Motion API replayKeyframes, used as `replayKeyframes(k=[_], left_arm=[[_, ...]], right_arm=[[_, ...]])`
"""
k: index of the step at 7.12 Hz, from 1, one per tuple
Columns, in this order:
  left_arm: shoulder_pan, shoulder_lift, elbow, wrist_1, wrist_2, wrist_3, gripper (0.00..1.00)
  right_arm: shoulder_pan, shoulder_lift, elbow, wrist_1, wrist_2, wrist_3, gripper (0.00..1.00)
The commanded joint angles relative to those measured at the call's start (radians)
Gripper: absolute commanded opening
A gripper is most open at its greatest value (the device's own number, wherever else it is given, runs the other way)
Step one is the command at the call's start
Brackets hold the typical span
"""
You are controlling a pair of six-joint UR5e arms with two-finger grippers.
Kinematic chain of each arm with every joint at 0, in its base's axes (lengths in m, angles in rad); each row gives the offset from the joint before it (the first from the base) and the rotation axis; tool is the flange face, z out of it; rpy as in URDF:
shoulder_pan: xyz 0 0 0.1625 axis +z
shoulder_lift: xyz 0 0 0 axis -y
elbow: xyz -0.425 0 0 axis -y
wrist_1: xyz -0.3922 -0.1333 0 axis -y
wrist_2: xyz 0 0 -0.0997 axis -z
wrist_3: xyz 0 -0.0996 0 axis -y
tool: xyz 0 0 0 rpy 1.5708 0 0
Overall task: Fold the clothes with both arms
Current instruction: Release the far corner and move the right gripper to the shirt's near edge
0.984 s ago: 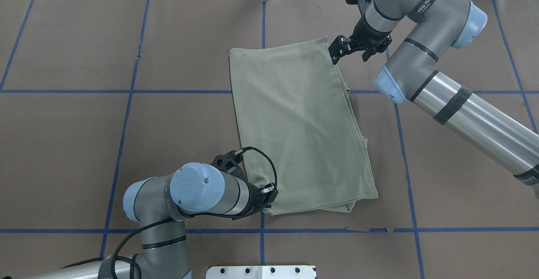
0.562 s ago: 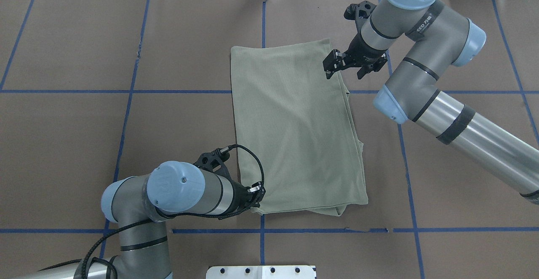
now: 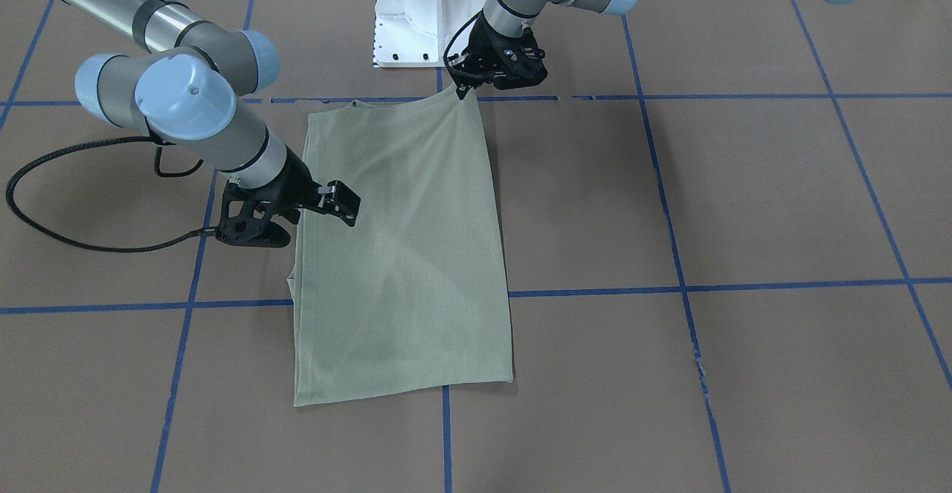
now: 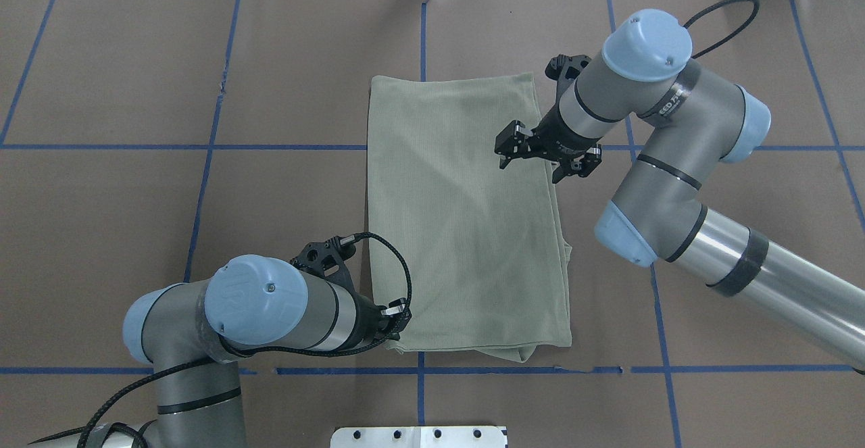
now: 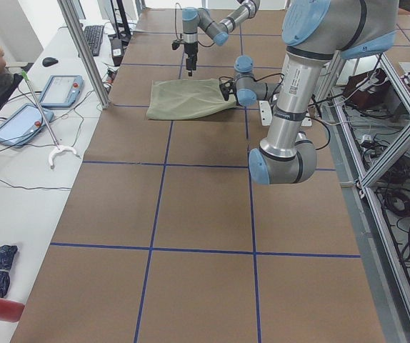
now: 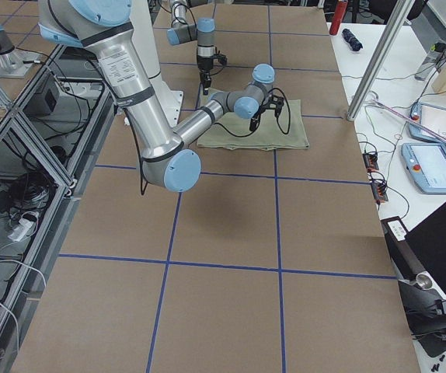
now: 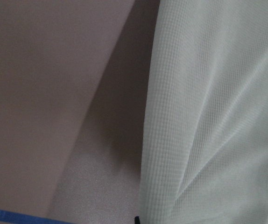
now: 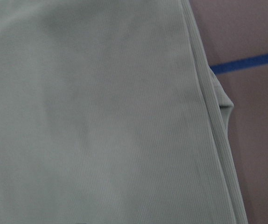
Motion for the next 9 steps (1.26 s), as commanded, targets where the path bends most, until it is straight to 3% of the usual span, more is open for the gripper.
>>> replayKeyframes(k=[1, 2, 4, 6, 9], left_arm=[[0.001, 0.0, 0.0, 0.005, -0.001, 0.002, 0.0], [0.008, -0.004, 0.003, 0.005, -0.002, 0.002, 0.0], [0.009, -0.006, 0.007, 0.005, -0.002, 0.002, 0.0], [0.009, -0.009, 0.007, 0.005, -0.002, 0.002, 0.0], [0.009, -0.019, 0.0, 0.005, -0.002, 0.002, 0.0]], right_arm=[[-0.139, -0.134, 0.163, -0.008, -0.155, 0.268, 1.0], [-0.184, -0.153, 0.192, -0.016, -0.179, 0.369, 1.0], [-0.332, -0.141, 0.266, -0.189, -0.316, 0.526, 1.0], [-0.423, -0.147, 0.28, -0.196, -0.412, 0.61, 1.0], [-0.451, -0.162, 0.279, -0.196, -0.428, 0.611, 1.0]])
